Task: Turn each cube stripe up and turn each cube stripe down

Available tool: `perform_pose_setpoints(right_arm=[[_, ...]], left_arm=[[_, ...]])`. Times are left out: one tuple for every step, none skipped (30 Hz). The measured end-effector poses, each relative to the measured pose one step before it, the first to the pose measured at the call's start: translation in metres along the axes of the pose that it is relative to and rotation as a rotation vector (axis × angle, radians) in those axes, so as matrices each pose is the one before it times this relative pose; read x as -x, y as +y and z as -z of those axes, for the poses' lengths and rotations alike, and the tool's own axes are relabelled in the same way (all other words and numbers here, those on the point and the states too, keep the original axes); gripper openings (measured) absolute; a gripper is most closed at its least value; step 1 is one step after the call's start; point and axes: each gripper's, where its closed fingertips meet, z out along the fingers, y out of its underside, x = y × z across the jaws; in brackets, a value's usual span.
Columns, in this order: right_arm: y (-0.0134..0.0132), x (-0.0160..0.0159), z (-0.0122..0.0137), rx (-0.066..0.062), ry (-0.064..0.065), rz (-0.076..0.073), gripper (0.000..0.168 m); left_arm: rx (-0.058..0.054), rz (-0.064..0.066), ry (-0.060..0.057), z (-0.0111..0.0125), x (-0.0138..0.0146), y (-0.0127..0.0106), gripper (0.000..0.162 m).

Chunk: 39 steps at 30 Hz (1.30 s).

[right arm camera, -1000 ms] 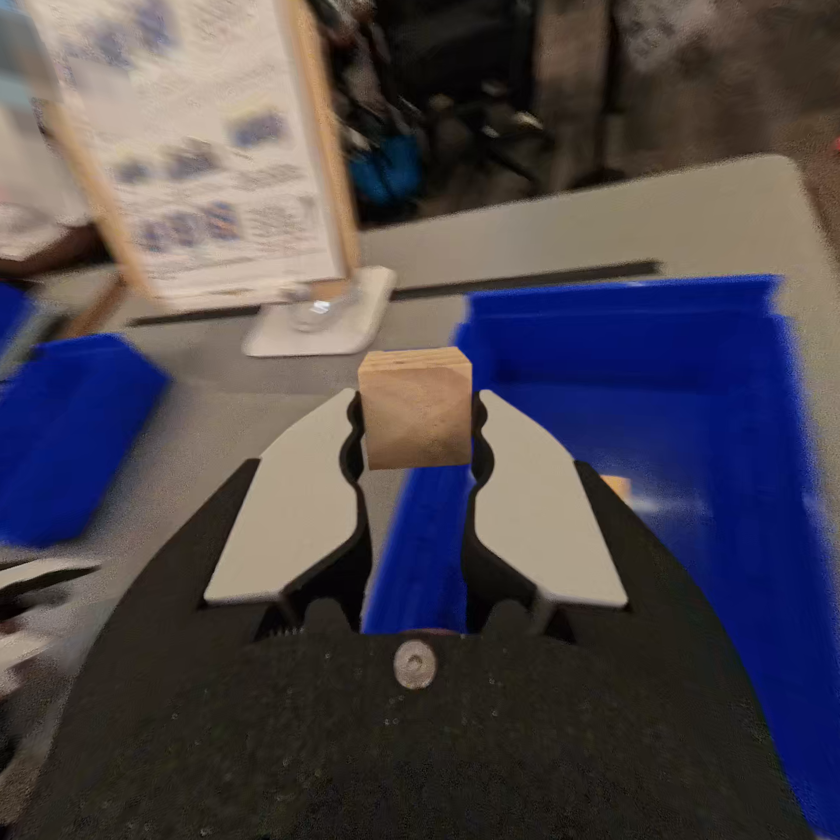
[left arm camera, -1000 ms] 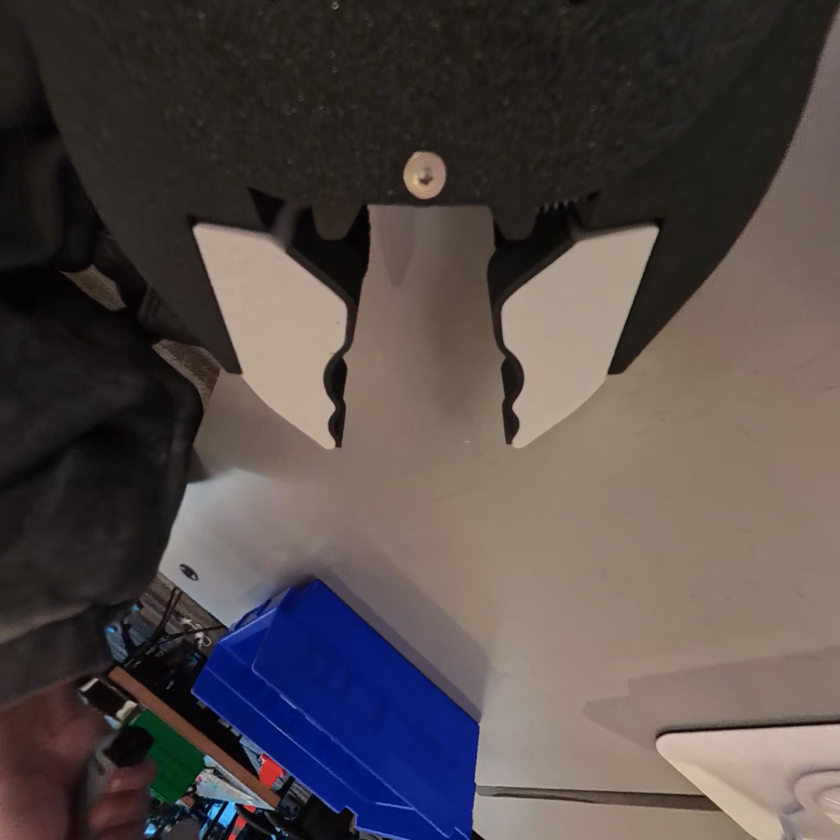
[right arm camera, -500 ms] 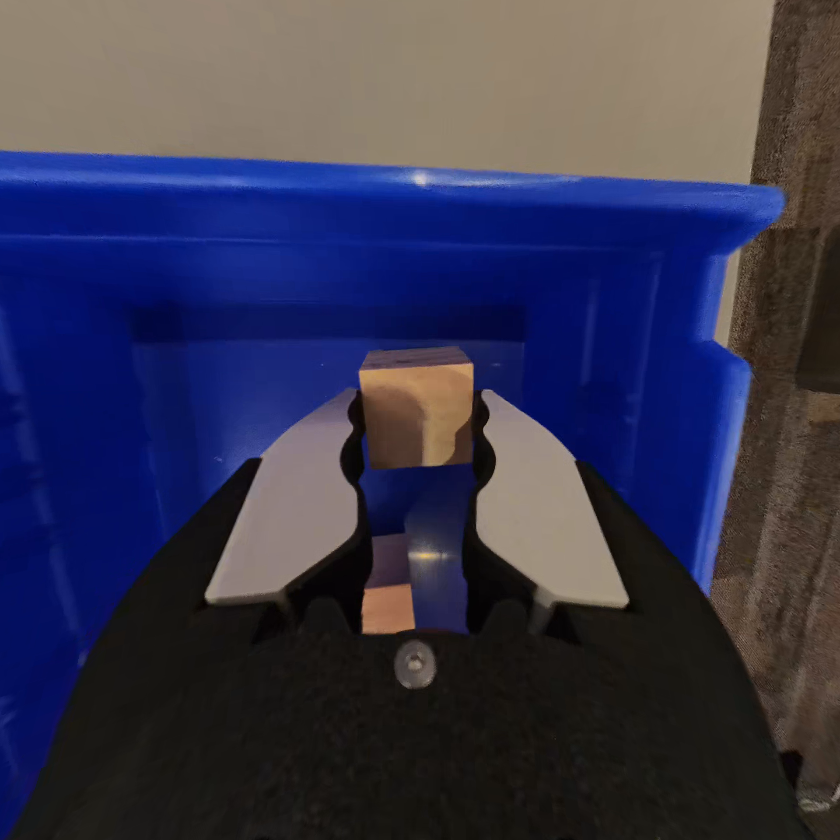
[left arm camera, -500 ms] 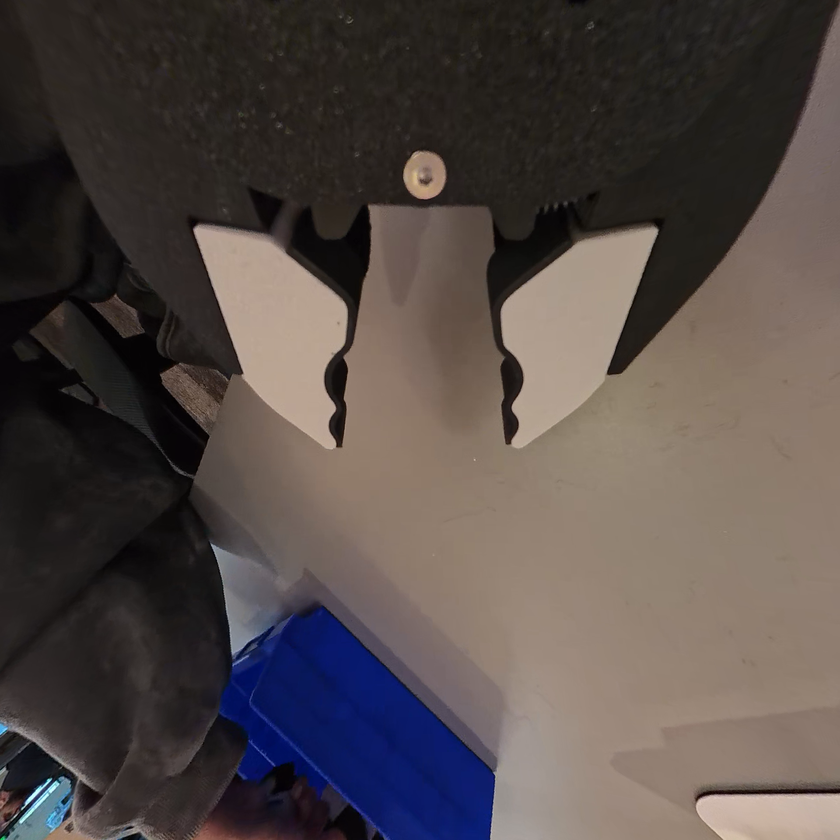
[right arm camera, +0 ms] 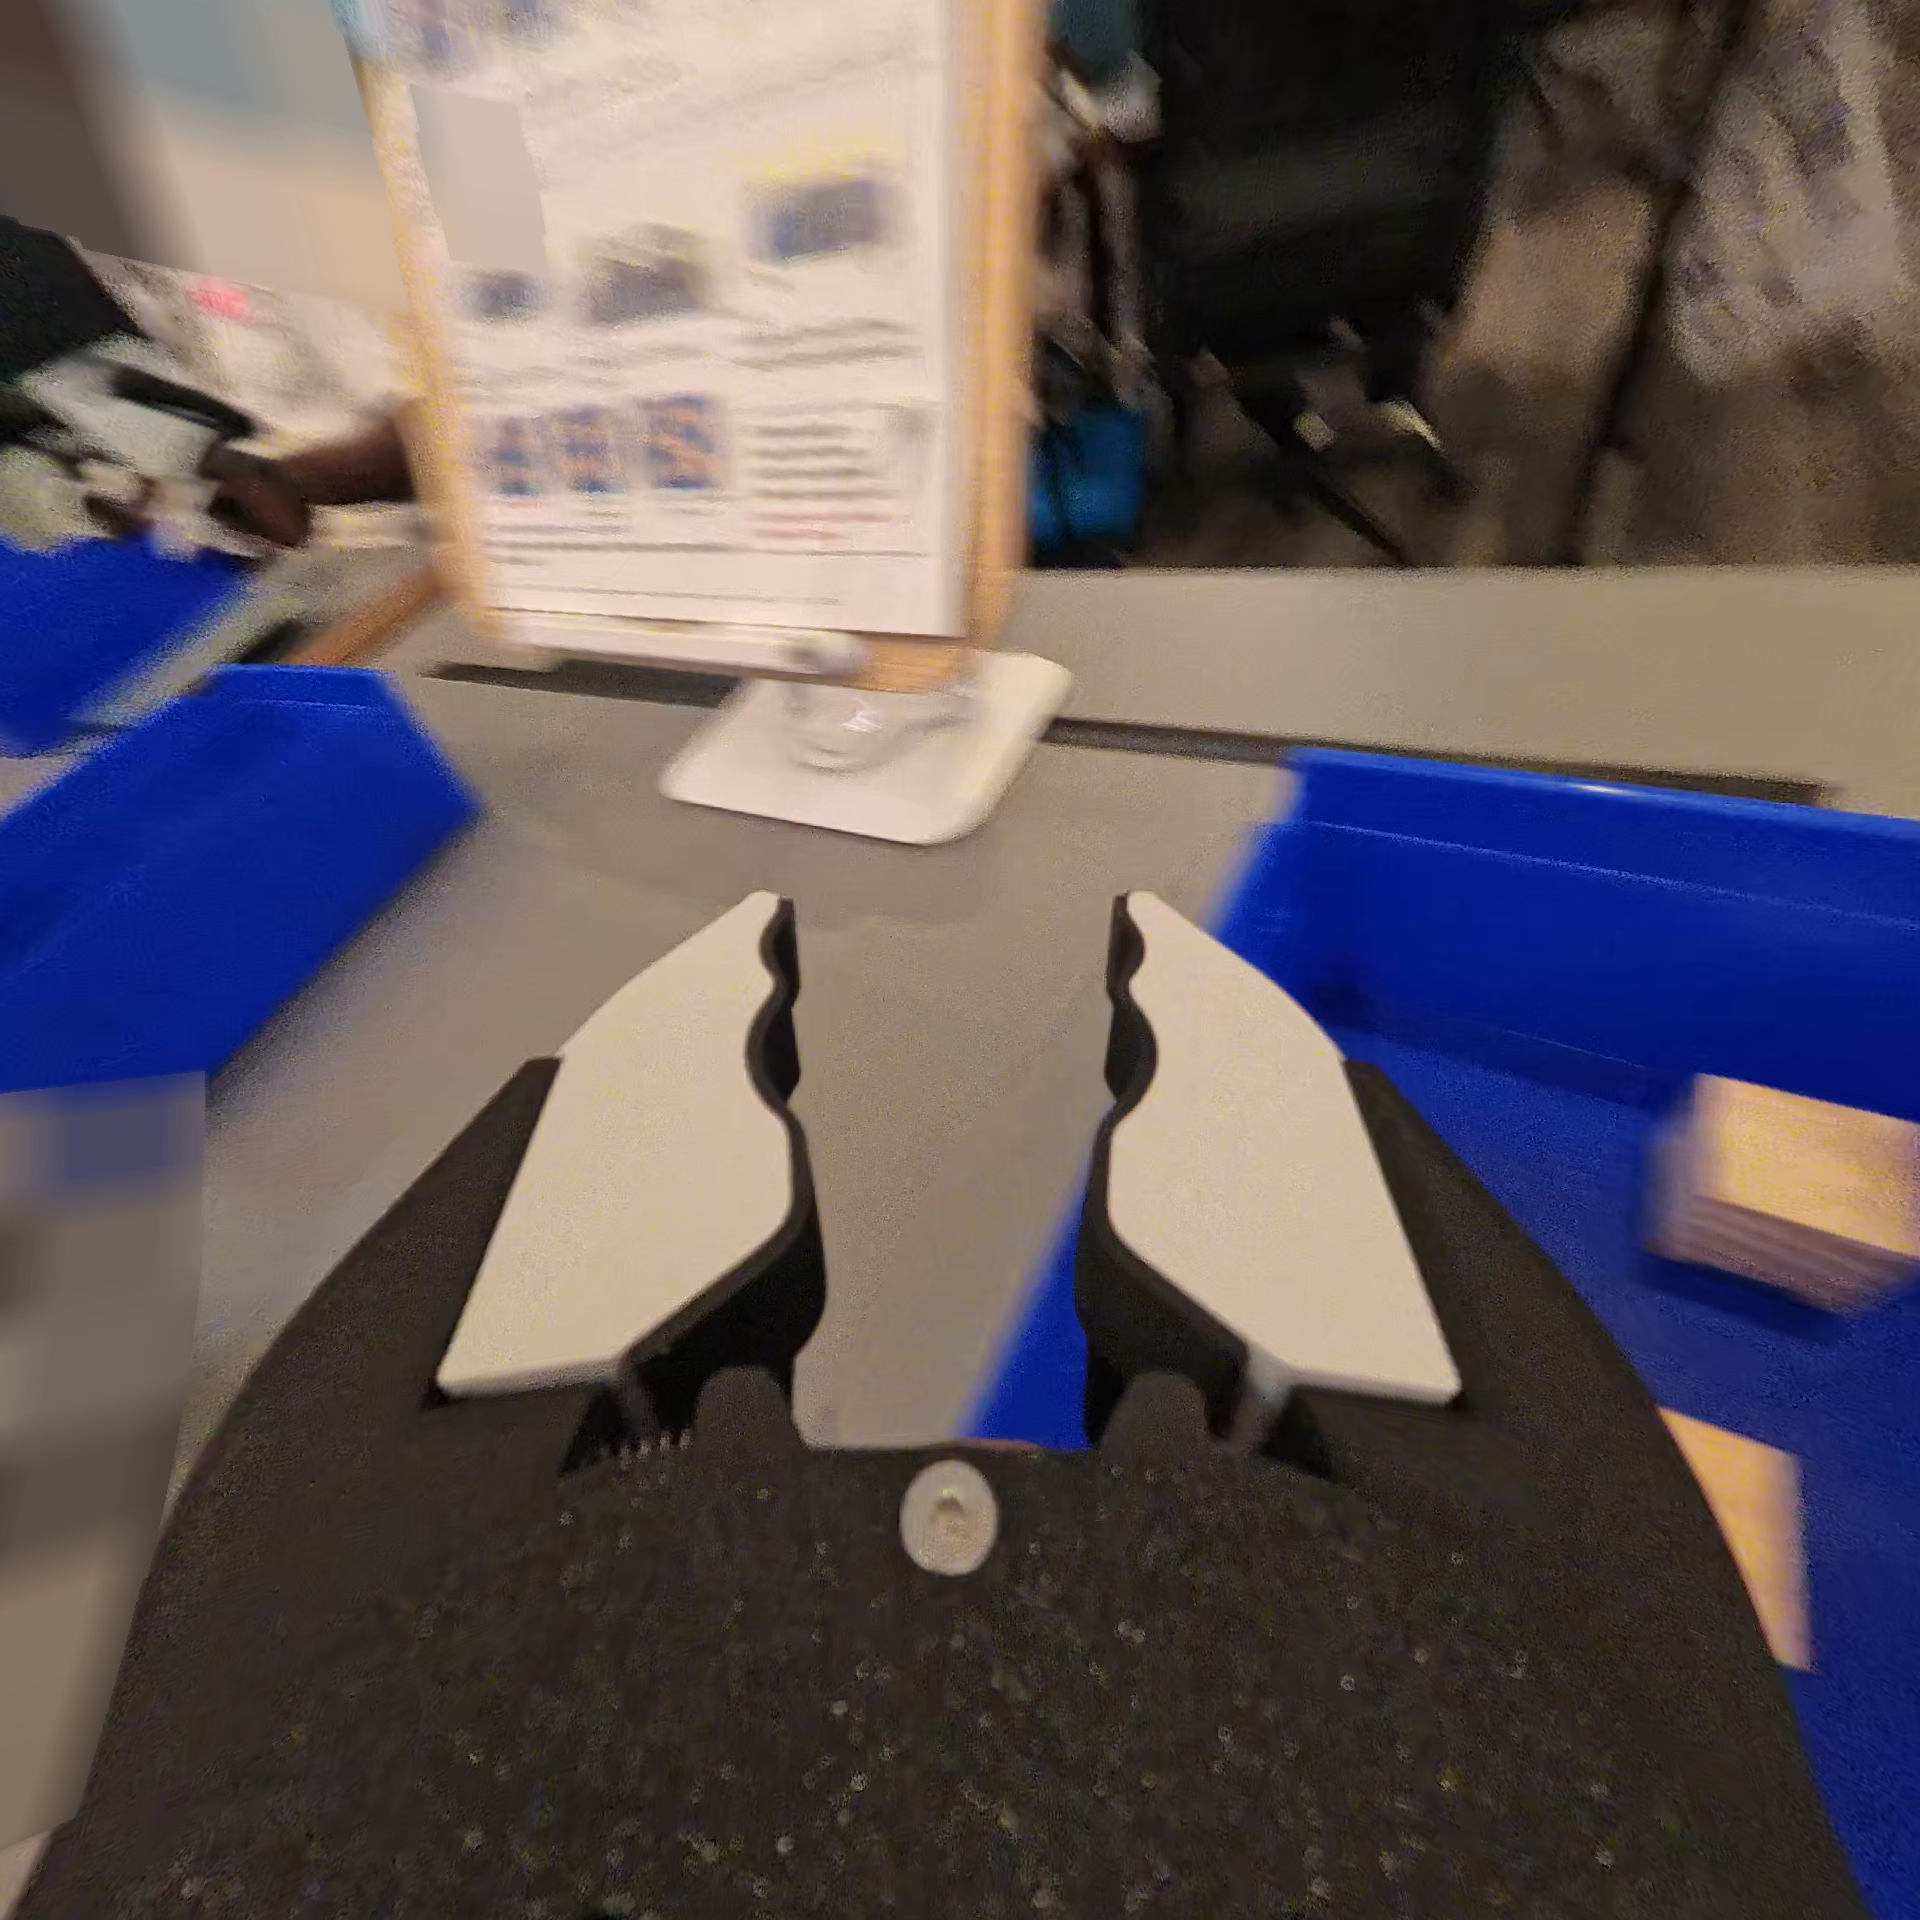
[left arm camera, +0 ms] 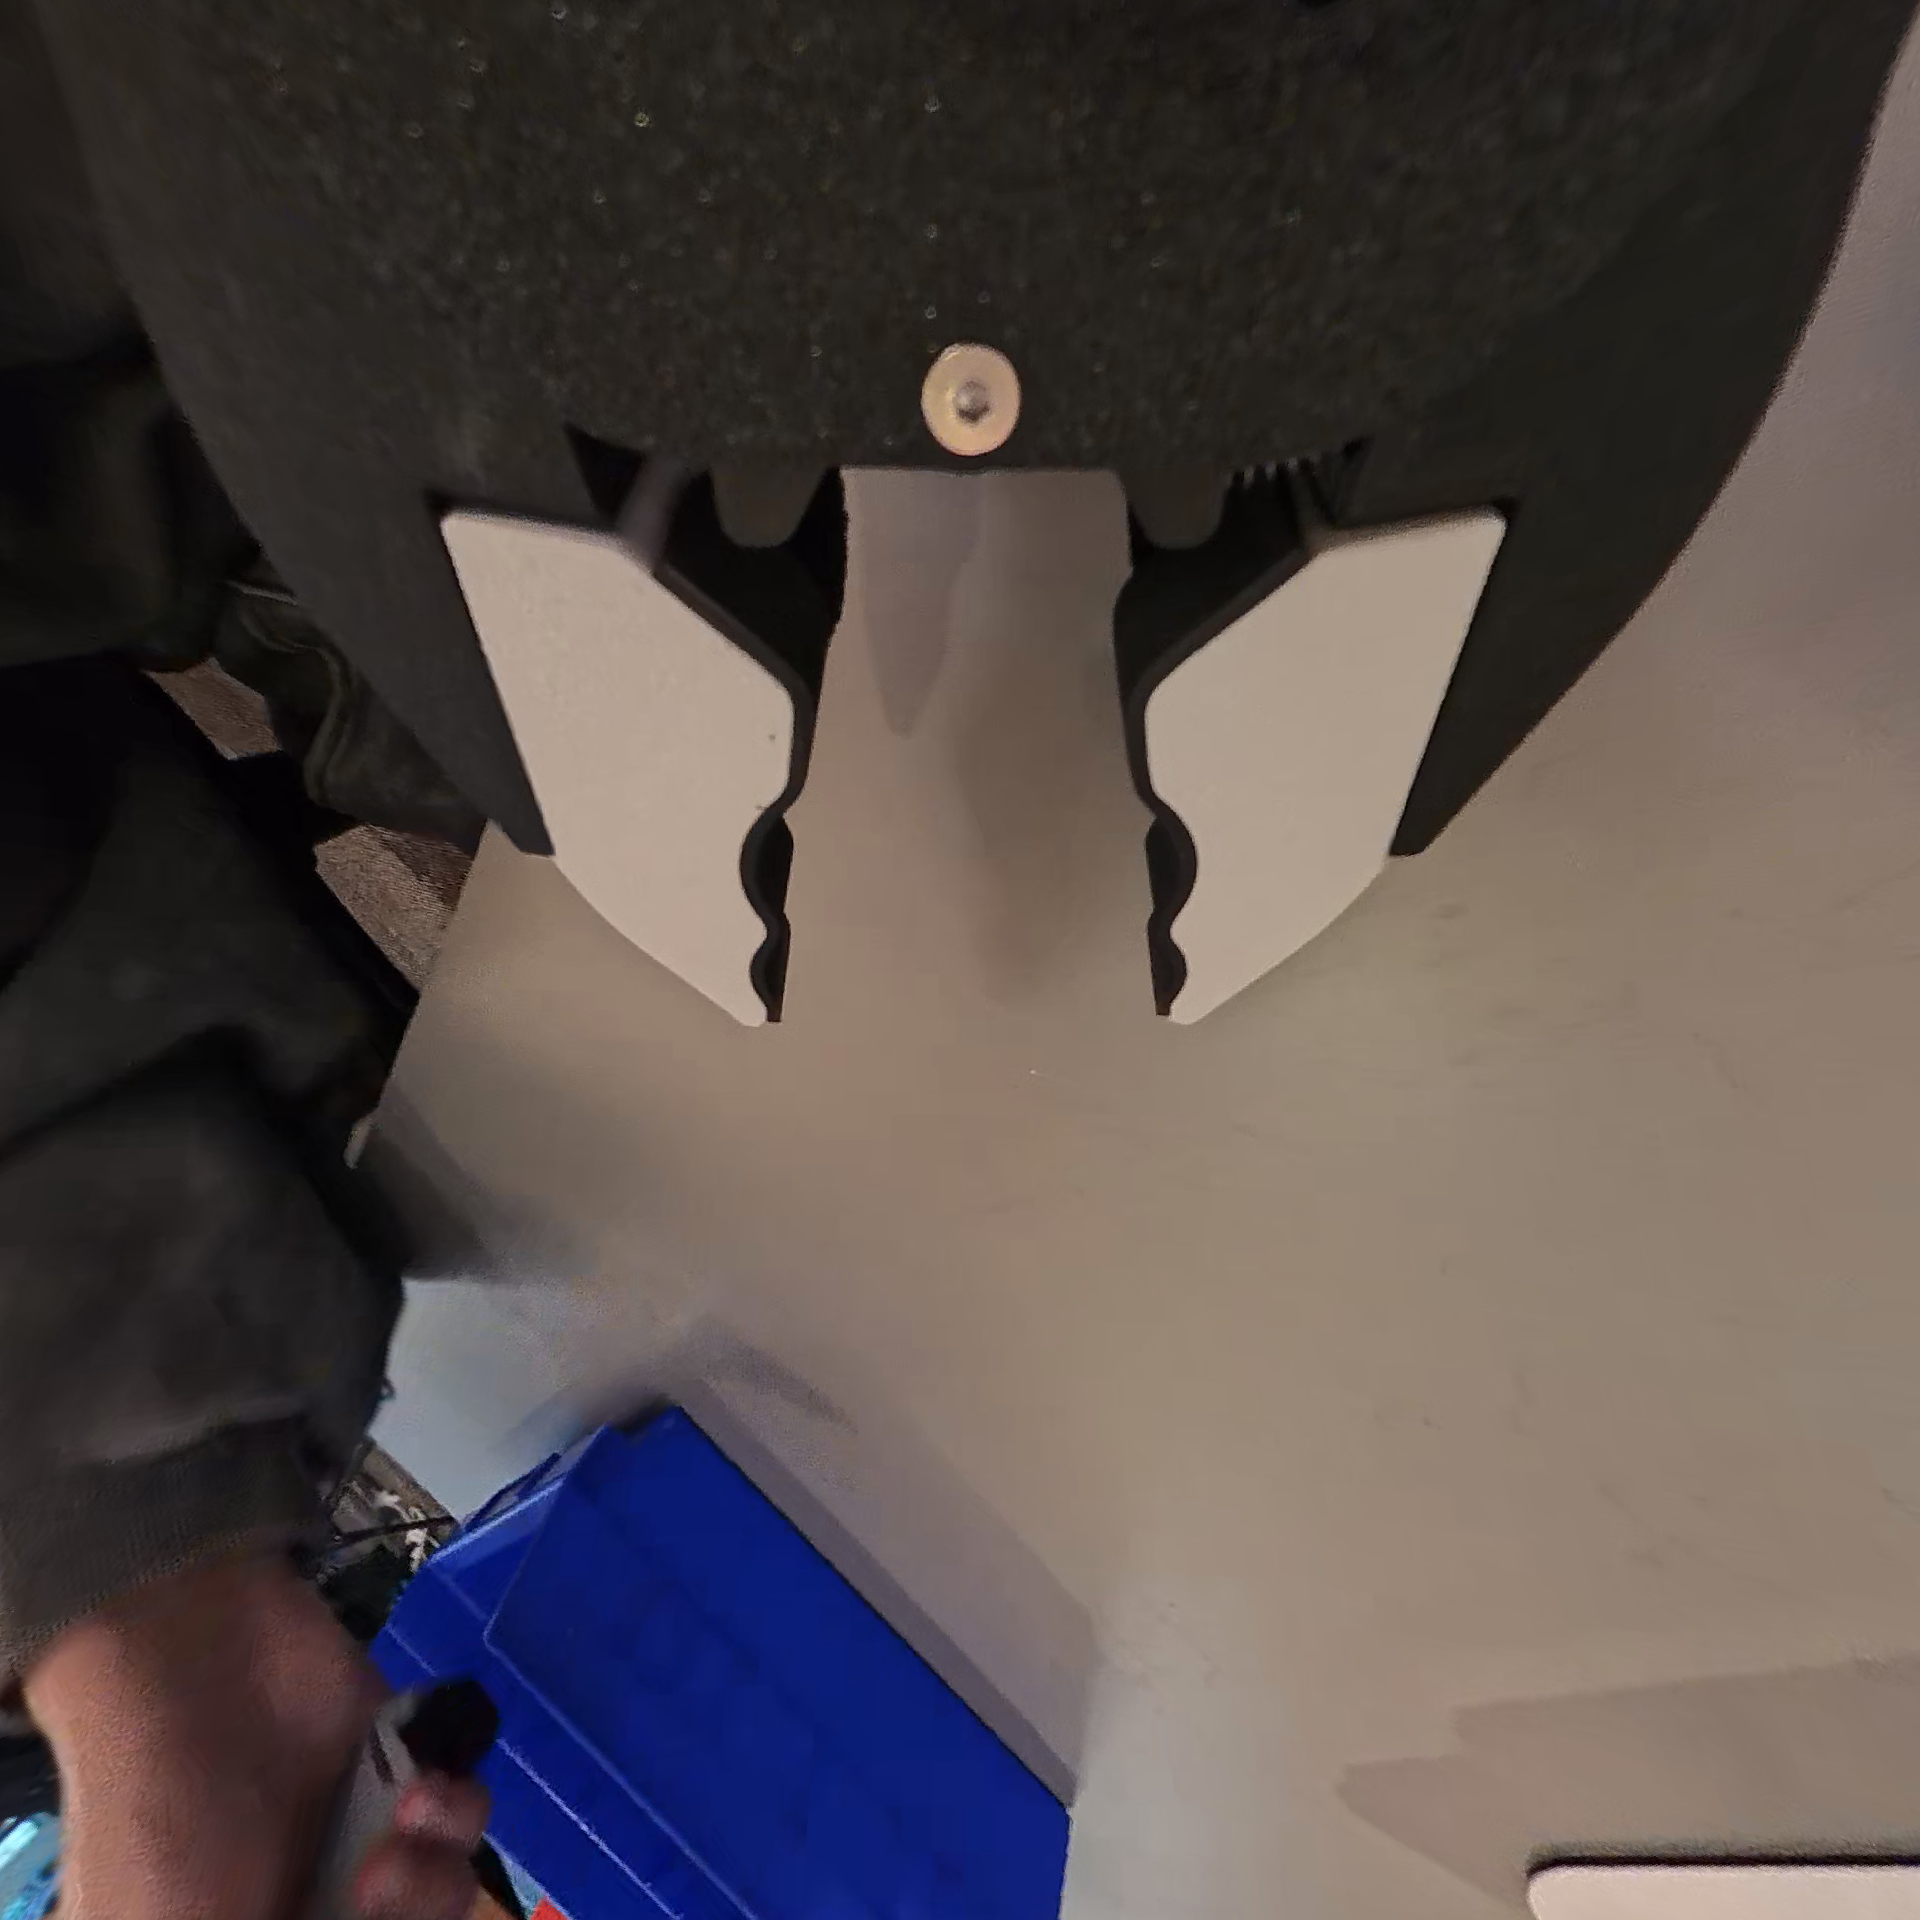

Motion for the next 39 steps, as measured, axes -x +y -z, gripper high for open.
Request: perform_pose_setpoints(right_arm=[[0.00898, 0.03008, 0.00528, -0.0468, -0.0453, 0.0277, 0.06], [0.01266, 0.02691, 0.00376, -0.0321, -0.0286, 0.0305, 0.062], [0.01416, 0.02564, 0.0026, -0.0354, -0.0311, 0.0308, 0.063], [0.01633, 0.02277, 0.00323, -0.0229, -0.0223, 0.013, 0.062], [0.01414, 0.01837, 0.00524, -0.0172, -0.0026, -0.0103, 0.055], [0.00612, 0.01654, 0.00621, -0.0053, -0.0003, 0.0165, 0.051], [0.00104, 0.0135, 0.00611, 0.0176, 0.0106, 0.0487, 0.048], [-0.00186, 0.00861, 0.00547, 0.0039, 0.0288, 0.0323, 0.041], [-0.00229, 0.0097, 0.00308, -0.0205, 0.0005, -0.0009, 0.041], [0.00451, 0.01163, -0.00074, 0.0138, -0.0345, -0.0253, 0.043], [0.01149, 0.01067, -0.00392, 0.0554, -0.0455, -0.0306, 0.048], [0.01245, 0.00632, -0.0054, 0.0518, -0.0322, -0.0183, 0.054], [0.00983, 0.00201, -0.00549, 0.0338, -0.0131, -0.0104, 0.059], [0.00701, 0.00126, -0.00422, 0.0191, -0.0141, -0.0098, 0.059], [0.00499, 0.00206, -0.00327, 0.0135, -0.0212, -0.0136, 0.059], [0.00336, 0.00162, -0.00205, 0.015, -0.0175, -0.012, 0.06], [0.00139, -0.00006, -0.00077, 0.0077, -0.0056, -0.0053, 0.061], [0.00003, -0.00111, 0.00021, 0.0007, 0.0029, -0.0009, 0.061], [-0.00022, -0.00076, 0.00035, 0.0006, 0.0009, -0.0002, 0.061], [0.00006, -0.00028, 0.00018, 0.0019, -0.0027, -0.0017, 0.061], [0.00044, 0.00011, -0.00029, 0.0034, -0.0061, -0.0047, 0.061], [0.00115, 0.00112, -0.00066, 0.0057, -0.0118, -0.0058, 0.061], [0.00191, 0.00175, -0.00097, 0.0084, -0.0142, -0.0039, 0.062], [0.00301, 0.00199, -0.00127, 0.0129, -0.0133, -0.0002, 0.062], [0.00356, 0.00173, -0.00126, 0.0165, -0.0093, 0.0044, 0.062], [0.00342, 0.00162, -0.00102, 0.0171, -0.0061, 0.0088, 0.062], [0.00292, 0.00145, -0.00071, 0.0166, -0.0032, 0.0128, 0.062], [0.00179, 0.00106, -0.00033, 0.0123, 0.0013, 0.0157, 0.062], [0.0007, 0.00059, 0.0001, 0.0069, 0.0051, 0.0163, 0.062], [0.00024, 0.00063, 0.00026, 0.0043, 0.0043, 0.0177, 0.062], [0.00003, 0.00013, 0.0004, 0.0043, 0.0053, 0.0163, 0.062], [-0.00016, -0.00007, 0.0004, 0.0019, 0.0047, 0.0107, 0.062], [-0.00068, 0.00119, 0.00048, -0.0034, -0.0067, 0.0047, 0.062], [-0.00064, 0.00181, 0.00027, -0.003, -0.0125, -0.0026, 0.062], [-0.00012, 0.00033, 0.00007, 0.0002, -0.0052, -0.0069, 0.062], [0.00025, -0.00004, -0.00021, 0.0016, -0.003, -0.0044, 0.062], [0.001, -0.00022, -0.00062, 0.005, -0.0026, -0.0012, 0.062], [0.00143, -0.00062, -0.00089, 0.006, 0.0002, -0.0009, 0.062], [0.00137, -0.00047, -0.00085, 0.0044, -0.0006, -0.0027, 0.062]], left_arm=[[-0.0028, -0.0021, -0.0173, 0.00013, 0.0024, -0.00018, 0.066], [-0.0034, -0.0034, -0.0165, 0.00006, 0.00215, -0.00003, 0.066], [-0.0013, -0.0034, -0.0155, -0.00008, 0.0019, 0.00024, 0.066], [-0.0019, -0.003, -0.0137, 0.00017, 0.0014, 0.0002, 0.066], [-0.0049, -0.0011, -0.0104, 0.00036, 0.00057, -0.00046, 0.066], [-0.0025, 0.0002, -0.0055, 0.00056, -0.00032, -0.00056, 0.066], [-0.0035, -0.0018, 0.0005, 0.00073, -0.00136, -0.00088, 0.065], [-0.0021, -0.0044, -0.0008, 0.00049, -0.00116, -0.00048, 0.065], [0.0011, -0.0051, -0.0072, 0.00033, 0.00006, -0.00008, 0.065], [0.0039, -0.0048, -0.0099, -0.00005, 0.00063, 0.0003, 0.065], [0.0046, -0.0044, -0.0092, -0.00011, 0.00094, 0.00052, 0.065], [0.0013, -0.0028, -0.0071, 0.00001, 0.00081, -0.00003, 0.065], [0.0013, -0.0008, -0.0051, 0.00052, 0.00074, -0.00031, 0.065], [0.0045, 0.0012, -0.0076, 0.00179, 0.00103, -0.00074, 0.065], [0.0045, 0.0038, -0.0163, 0.00421, 0.00207, -0.00228, 0.065], [-0.0055, -0.0041, -0.0254, 0.00804, 0.00347, -0.00579, 0.064], [-0.0027, -0.0136, -0.0641, 0.01192, 0.01109, -0.00822, 0.063], [-0.0053, -0.0127, -0.1099, 0.01501, 0.02189, -0.01052, 0.061], [-0.0018, 0.0056, -0.1234, 0.01476, 0.03059, -0.01037, 0.059], [0.0268, 0.031, -0.0747, 0.01086, 0.02982, -0.00696, 0.06], [0.0495, 0.0497, -0.0196, 0.00696, 0.02534, -0.00448, 0.06], [0.0486, 0.0482, -0.0168, 0.00457, 0.02615, -0.00516, 0.061], [0.0431, 0.0384, -0.0584, 0.00228, 0.03157, -0.00625, 0.062], [0.0299, 0.0318, -0.0763, -0.00138, 0.03254, -0.00764, 0.063], [0.0378, 0.0274, -0.0633, -0.00621, 0.02823, -0.00614, 0.062], [0.0414, 0.0334, -0.0383, -0.00989, 0.02169, -0.00506, 0.062], [0.0396, 0.034, -0.003, -0.01216, 0.01326, -0.00473, 0.062], [0.0493, 0.028, 0.0121, -0.01314, 0.00827, -0.00274, 0.061], [0.0503, 0.02, -0.0095, -0.01337, 0.00908, -0.00166, 0.06], [0.0478, 0.0107, -0.0307, -0.01298, 0.01019, -0.00093, 0.061], [0.0406, 0.0055, -0.032, -0.01196, 0.00895, -0.0006, 0.061], [0.0371, 0.0101, -0.0189, -0.01091, 0.00628, 0.00026, 0.061], [0.0369, 0.0116, -0.0063, -0.00924, 0.00415, 0.00132, 0.062], [0.0221, 0.0141, -0.0185, -0.00731, 0.00578, 0.00038, 0.062], [0.0101, 0.0192, -0.0175, -0.00582, 0.00532, -0.0005, 0.062], [0.0032, 0.0191, 0.0051, -0.00467, 0.00162, -0.00117, 0.062], [0.0052, 0.0139, 0.0198, -0.00387, -0.00102, -0.00083, 0.061], [0.0043, 0.0097, 0.0139, -0.00309, -0.00018, -0.00112, 0.061], [-0.0033, 0.0103, 0.0042, -0.00253, 0.00095, -0.00235, 0.061]])
